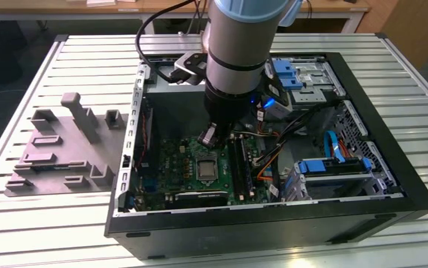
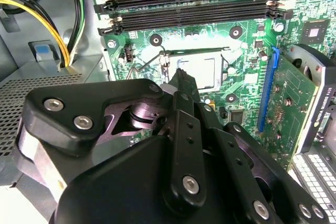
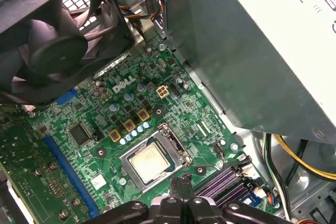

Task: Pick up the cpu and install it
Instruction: 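Install the first cpu locking lever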

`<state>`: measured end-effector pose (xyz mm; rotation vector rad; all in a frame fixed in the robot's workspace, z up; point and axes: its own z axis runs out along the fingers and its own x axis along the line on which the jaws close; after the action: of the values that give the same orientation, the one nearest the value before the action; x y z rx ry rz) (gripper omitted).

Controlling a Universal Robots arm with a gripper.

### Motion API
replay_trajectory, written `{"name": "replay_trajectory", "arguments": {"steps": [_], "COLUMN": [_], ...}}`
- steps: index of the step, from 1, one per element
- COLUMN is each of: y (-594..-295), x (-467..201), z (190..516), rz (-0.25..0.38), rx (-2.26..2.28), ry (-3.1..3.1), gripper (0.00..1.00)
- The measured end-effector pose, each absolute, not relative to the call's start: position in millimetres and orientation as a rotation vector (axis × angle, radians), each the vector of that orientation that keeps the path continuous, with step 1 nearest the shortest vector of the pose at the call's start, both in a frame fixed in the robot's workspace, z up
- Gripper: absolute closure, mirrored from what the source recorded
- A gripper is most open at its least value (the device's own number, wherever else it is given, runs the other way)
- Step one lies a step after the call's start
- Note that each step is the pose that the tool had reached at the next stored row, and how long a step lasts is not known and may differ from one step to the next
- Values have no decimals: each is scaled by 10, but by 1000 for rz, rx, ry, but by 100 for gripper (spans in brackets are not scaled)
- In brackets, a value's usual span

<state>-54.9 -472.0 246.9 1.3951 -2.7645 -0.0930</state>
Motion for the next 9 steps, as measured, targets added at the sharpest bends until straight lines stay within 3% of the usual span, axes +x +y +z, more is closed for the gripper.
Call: {"name": "replay_trajectory", "arguments": {"steps": [9], "y": [-4650], "x": [-497], "z": [2467], "rz": [-96], "rx": [1396], "ry": [-2765], "gripper": [89]}}
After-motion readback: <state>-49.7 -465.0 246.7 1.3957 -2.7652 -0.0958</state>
